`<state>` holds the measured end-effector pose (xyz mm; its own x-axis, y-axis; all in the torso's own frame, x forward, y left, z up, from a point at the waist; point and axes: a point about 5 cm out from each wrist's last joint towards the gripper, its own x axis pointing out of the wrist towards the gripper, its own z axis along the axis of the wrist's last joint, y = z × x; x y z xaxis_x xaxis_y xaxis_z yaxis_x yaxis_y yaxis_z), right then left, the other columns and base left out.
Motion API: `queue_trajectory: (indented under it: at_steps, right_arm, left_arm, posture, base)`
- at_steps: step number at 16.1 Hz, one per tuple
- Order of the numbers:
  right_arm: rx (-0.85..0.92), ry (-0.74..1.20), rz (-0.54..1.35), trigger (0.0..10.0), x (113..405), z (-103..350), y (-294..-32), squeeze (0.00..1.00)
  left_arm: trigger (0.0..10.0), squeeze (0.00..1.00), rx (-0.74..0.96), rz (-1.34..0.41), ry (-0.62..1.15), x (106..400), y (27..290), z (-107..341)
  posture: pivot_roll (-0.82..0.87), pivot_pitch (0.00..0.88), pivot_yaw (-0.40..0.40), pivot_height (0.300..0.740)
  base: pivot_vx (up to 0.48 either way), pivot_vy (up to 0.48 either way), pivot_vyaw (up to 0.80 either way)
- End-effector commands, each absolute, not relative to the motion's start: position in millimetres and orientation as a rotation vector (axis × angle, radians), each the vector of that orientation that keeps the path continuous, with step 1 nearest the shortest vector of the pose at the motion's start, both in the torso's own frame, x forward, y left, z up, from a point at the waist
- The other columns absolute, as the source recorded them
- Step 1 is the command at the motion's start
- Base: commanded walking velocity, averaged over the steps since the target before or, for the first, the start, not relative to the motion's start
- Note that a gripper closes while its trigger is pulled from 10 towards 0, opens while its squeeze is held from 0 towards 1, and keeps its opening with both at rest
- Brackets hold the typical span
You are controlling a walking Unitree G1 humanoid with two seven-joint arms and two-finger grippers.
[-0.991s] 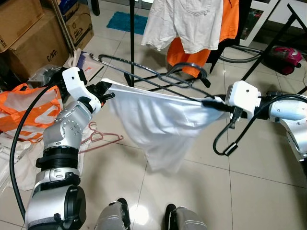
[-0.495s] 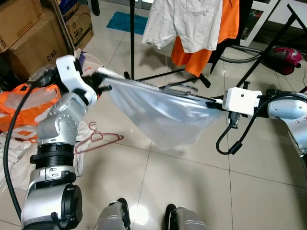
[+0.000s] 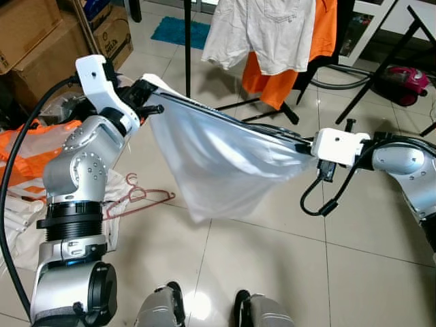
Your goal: Hang hanger
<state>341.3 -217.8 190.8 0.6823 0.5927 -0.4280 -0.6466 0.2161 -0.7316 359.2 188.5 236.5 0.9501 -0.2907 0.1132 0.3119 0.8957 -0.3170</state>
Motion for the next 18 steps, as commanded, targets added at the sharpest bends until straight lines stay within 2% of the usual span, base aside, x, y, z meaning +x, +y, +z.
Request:
queue_trajectory:
  at_steps: [1,5,8,11,12,15,17,18]
  right_arm:
    - [-1.069,0.07,0.829,0.0,343.8,194.8,-222.9,0.0]
    - [-1.081,0.098,0.773,0.0,346.8,193.9,-230.9,0.0]
    - [-1.078,0.061,0.828,0.0,342.9,189.3,-221.2,0.0]
    - [-0.82,0.019,0.808,0.0,343.8,188.4,-206.9,0.0]
    - [-0.725,0.017,0.807,0.0,343.5,186.7,-202.6,0.0]
    - [-0.614,0.033,0.826,0.0,341.3,184.4,-198.0,0.0]
    - [-0.647,0.053,0.836,0.0,340.8,185.2,-198.3,0.0]
    - [-0.757,0.09,0.832,0.0,340.5,179.5,-202.2,0.0]
  left_arm:
    - [0.0,0.0,-0.321,-0.341,-0.094,356.8,183.4,247.4]
    - [0.0,0.0,-0.304,-0.357,-0.092,353.9,182.4,248.1]
    - [0.0,0.0,-0.267,-0.322,-0.085,356.5,183.8,247.5]
    - [0.0,0.0,-0.06,-0.161,-0.104,362.0,192.9,242.4]
    - [0.0,0.0,0.012,-0.163,-0.116,360.4,186.8,242.6]
    - [0.0,0.0,0.104,-0.217,-0.115,355.8,168.3,236.2]
    - [0.0,0.0,0.113,-0.221,-0.126,355.3,164.0,235.8]
    - [0.0,0.0,0.081,-0.204,-0.143,356.0,165.8,240.5]
  posture:
    - [-0.15,0.191,-0.068,0.74]
    - [-0.15,0.192,-0.068,0.74]
    - [-0.15,0.193,-0.066,0.74]
    - [-0.15,0.189,-0.068,0.74]
    - [-0.15,0.188,-0.069,0.74]
    - [-0.14,0.178,-0.069,0.74]
    - [-0.14,0.178,-0.069,0.74]
    - [-0.14,0.173,-0.071,0.74]
  base:
    - [0.0,0.0,0.0]
    - [0.0,0.0,0.0]
    - [0.0,0.0,0.0]
    - [0.0,0.0,0.0]
    - [0.0,0.0,0.0]
    - [0.0,0.0,0.0]
    - [0.0,0.0,0.0]
    - [0.0,0.0,0.0]
